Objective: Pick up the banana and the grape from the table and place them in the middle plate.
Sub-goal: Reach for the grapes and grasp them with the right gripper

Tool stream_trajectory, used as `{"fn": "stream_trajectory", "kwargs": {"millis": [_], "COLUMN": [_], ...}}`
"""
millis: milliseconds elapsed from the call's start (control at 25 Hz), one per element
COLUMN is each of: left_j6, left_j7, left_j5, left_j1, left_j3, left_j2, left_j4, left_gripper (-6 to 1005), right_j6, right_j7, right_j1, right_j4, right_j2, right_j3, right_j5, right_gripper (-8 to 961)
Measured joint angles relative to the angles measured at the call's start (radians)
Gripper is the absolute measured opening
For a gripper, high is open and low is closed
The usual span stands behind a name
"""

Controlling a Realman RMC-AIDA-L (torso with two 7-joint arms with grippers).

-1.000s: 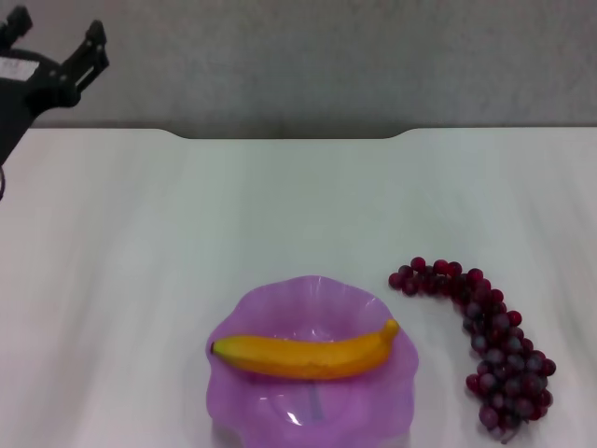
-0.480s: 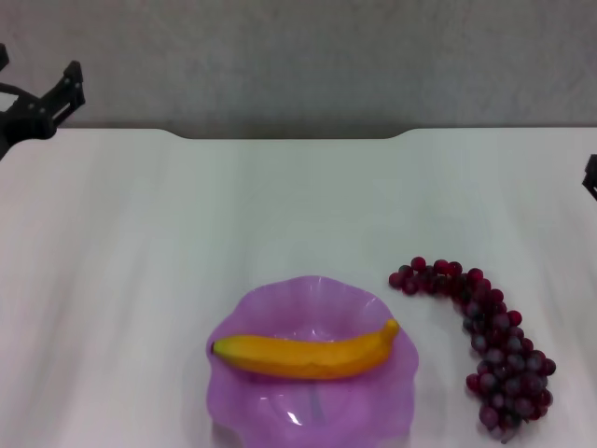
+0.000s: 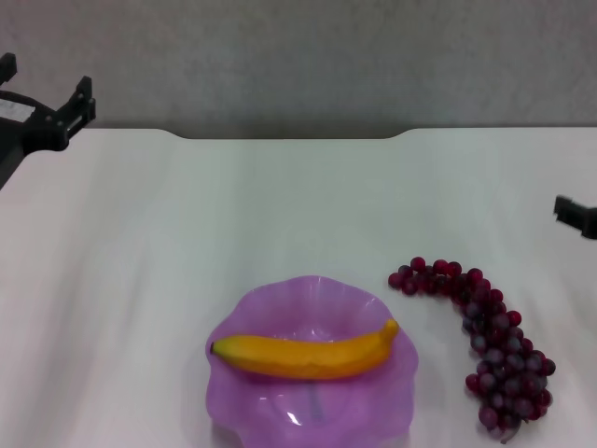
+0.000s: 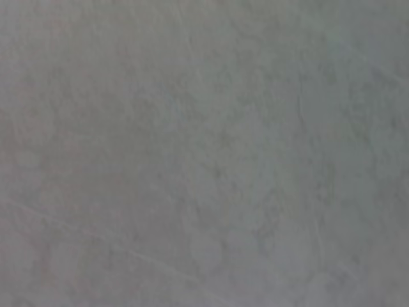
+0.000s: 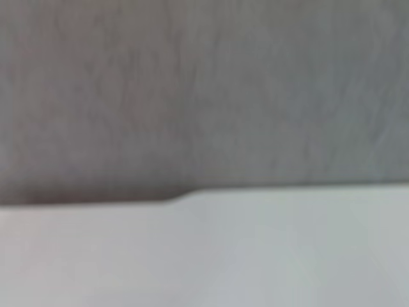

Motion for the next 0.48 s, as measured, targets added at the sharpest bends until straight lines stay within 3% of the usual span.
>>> {"fn": "stream_trajectory", "kwargs": {"millis": [40, 200, 480], "left_j6": [-0.005, -0.042, -0.063], "left_j7": [0.020, 0.065, 0.070], "left_j5": [0.000, 0.001, 0.001], "left_j1": [0.002, 0.004, -0.006], "left_j3": [-0.006, -0.028, -0.032], "left_j2": [-0.011, -0.035, -0.038], "left_j4": [-0.003, -0.014, -0.015], "left_gripper": [884, 884, 884], "right_j6": [0.000, 0.121, 0.138], "right_j7": [0.000, 0.035, 0.029], "right_j1": [0.000, 0.119, 0.219], "right_j4": [0.000, 0.106, 0.238], "right_j2": [0.000, -0.001, -0.003], "right_j3": [0.000, 0.038, 0.025], "right_j5": [0.000, -0.075, -0.080], "right_gripper": [618, 618, 617]}}
